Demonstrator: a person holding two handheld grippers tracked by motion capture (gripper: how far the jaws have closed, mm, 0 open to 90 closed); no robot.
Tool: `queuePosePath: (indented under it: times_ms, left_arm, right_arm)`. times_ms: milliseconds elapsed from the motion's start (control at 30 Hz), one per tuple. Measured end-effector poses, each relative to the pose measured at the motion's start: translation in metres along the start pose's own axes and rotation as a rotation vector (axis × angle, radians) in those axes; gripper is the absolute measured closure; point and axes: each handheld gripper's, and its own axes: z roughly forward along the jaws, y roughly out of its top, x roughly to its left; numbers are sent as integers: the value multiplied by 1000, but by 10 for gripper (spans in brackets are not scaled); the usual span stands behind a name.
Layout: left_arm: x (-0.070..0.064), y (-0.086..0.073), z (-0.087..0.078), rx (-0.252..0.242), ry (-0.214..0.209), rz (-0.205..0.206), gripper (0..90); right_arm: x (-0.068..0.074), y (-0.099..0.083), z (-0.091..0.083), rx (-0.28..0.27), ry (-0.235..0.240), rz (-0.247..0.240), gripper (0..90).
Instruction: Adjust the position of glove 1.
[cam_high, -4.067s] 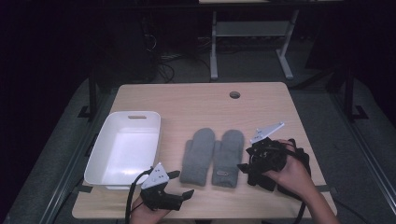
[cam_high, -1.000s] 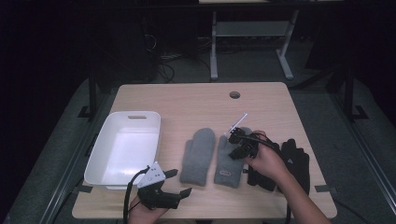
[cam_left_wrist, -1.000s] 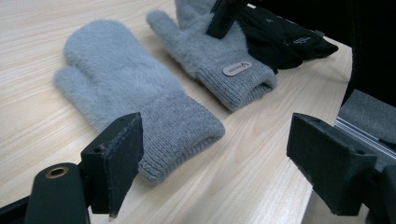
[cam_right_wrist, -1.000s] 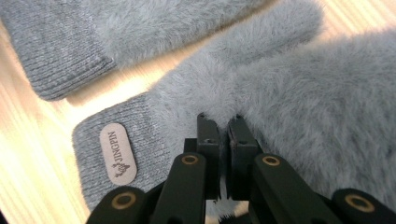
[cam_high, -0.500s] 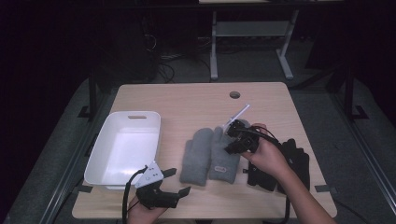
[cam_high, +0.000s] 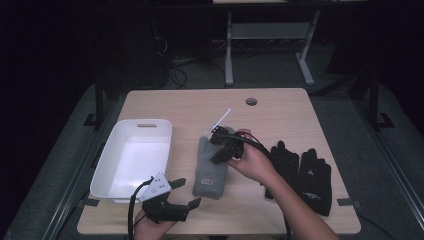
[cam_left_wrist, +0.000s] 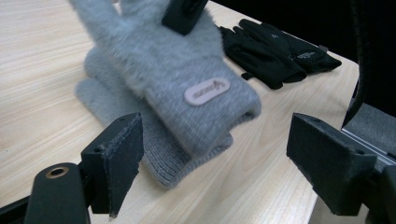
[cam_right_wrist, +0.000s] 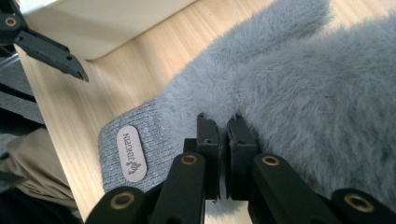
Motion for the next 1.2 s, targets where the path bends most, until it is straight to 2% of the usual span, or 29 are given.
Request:
queuePosePath:
  times_ms: [100, 167, 200, 333, 467, 667, 767, 833, 900, 1033, 1133, 1200]
  left_arm:
    - [1, 0, -1, 2, 2, -2, 188]
    - [3, 0, -2, 8, 3, 11, 188]
    - [2, 0, -1, 2, 1, 0, 189]
    - [3, 0, 0, 6, -1, 1, 194]
    - [2, 0, 1, 5, -1, -4, 194]
    - [3, -1, 2, 18, -8, -8, 195]
    - [3, -1, 2, 27, -11, -1, 196]
    - [3, -1, 2, 27, -11, 0, 196]
    - [3, -1, 2, 27, -11, -1, 196]
    - [2, -1, 3, 28, -9, 0, 197]
    - [1, -1, 3, 28, -9, -1, 197]
    - [0, -1, 3, 27, -10, -1, 199]
  right_arm:
    - [0, 3, 4, 4, 9, 7, 860]
    - [0, 6, 8, 11, 11, 10, 858]
    - [-1, 7, 11, 19, 10, 12, 858]
    - [-4, 9, 14, 25, 14, 27, 855]
    - [-8, 10, 22, 42, 11, 38, 848]
    - [-19, 5, 39, 66, 13, 82, 814]
    - [-25, 2, 41, 34, 19, 98, 699]
    - [-28, -1, 34, -24, 9, 107, 600]
    - [-30, -3, 30, -42, 5, 121, 537]
    - [-36, -10, 24, -66, -5, 152, 498]
    - [-43, -19, 21, -79, -36, 175, 458]
    - [-50, -27, 19, -97, -43, 205, 433]
